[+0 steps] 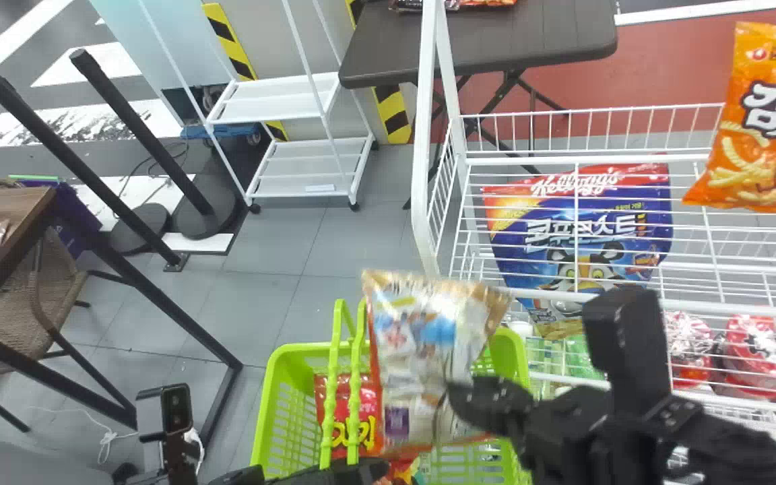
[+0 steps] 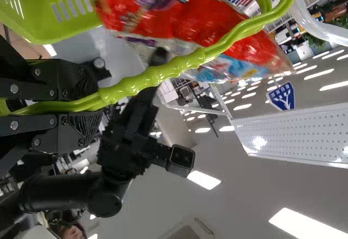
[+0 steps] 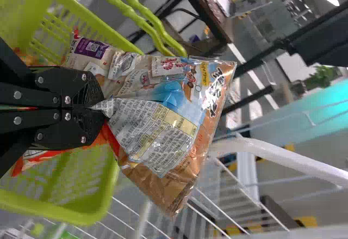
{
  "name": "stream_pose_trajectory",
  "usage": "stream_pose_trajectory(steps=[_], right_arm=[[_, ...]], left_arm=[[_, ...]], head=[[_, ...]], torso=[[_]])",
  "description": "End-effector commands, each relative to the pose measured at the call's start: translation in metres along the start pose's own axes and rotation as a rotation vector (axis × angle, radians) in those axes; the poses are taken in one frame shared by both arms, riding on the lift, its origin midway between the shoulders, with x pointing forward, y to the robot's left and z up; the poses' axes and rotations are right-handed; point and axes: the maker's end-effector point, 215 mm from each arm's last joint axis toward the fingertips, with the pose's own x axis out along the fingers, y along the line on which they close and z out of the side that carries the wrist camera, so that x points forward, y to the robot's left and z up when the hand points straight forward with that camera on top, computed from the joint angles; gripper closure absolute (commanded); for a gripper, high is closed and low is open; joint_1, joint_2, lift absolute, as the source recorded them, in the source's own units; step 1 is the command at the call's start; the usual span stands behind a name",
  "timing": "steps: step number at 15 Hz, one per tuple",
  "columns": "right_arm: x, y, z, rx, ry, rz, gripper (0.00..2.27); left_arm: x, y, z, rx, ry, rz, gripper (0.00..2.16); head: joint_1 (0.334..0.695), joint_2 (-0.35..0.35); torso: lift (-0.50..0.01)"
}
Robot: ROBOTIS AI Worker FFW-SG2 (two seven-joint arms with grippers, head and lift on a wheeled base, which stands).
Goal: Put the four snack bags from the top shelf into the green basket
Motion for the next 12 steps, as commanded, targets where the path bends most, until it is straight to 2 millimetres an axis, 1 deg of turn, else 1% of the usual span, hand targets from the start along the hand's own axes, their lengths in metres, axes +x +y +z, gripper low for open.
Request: stream_pose_trajectory(steps=[1,2,3,4,5,7,8,9,10,11,12], right_arm=[[0.001,0.002,-0.035,0.033,0.106,0.007,2.14],[-0.001,0.003,-0.047,0.046,0.144,0.009,1.62],[-0.003,0.003,-0.055,0.052,0.170,0.014,0.56],[-0.005,0.003,-0.056,0.053,0.173,0.023,0.00],[-0.007,0.003,-0.052,0.056,0.165,0.032,0.00],[-0.017,-0.003,-0.039,0.064,0.139,0.034,0.06],[-0.025,-0.010,-0.028,0.076,0.117,0.031,0.06],[-0.035,-0.023,-0.014,0.079,0.083,0.014,0.06],[-0.049,-0.046,0.003,0.082,0.031,-0.036,0.06],[-0.065,-0.077,0.030,0.068,-0.054,-0.101,0.06],[-0.087,-0.116,0.056,0.047,-0.136,-0.193,0.06]], left_arm=[[0.000,-0.001,0.001,-0.001,-0.002,-0.012,2.15],[0.001,-0.001,0.002,-0.001,-0.001,-0.012,2.15],[0.001,-0.001,0.002,-0.007,-0.001,-0.014,2.15],[0.002,-0.001,0.002,-0.006,0.000,-0.016,2.15],[0.002,-0.002,0.002,-0.007,0.000,-0.016,2.15],[0.003,-0.002,0.003,-0.006,0.000,-0.016,2.15],[0.003,-0.002,0.003,-0.006,0.000,-0.016,2.15],[0.003,-0.002,0.003,-0.005,0.000,-0.017,2.15],[0.003,-0.001,0.004,-0.005,-0.001,-0.017,2.15],[0.002,-0.001,0.004,-0.004,0.000,-0.017,2.15],[0.002,-0.001,0.004,-0.004,0.000,-0.017,2.15]], head=[[0.695,0.350],[0.695,0.350],[0.695,0.350],[0.695,0.350],[0.695,0.350],[0.695,0.350],[0.695,0.350],[0.695,0.350],[0.695,0.350],[0.695,0.350],[0.695,0.350]], torso=[[0.000],[0.000],[0.000],[0.000],[0.000],[0.000],[0.000],[0.000],[0.000],[0.000],[0.000]])
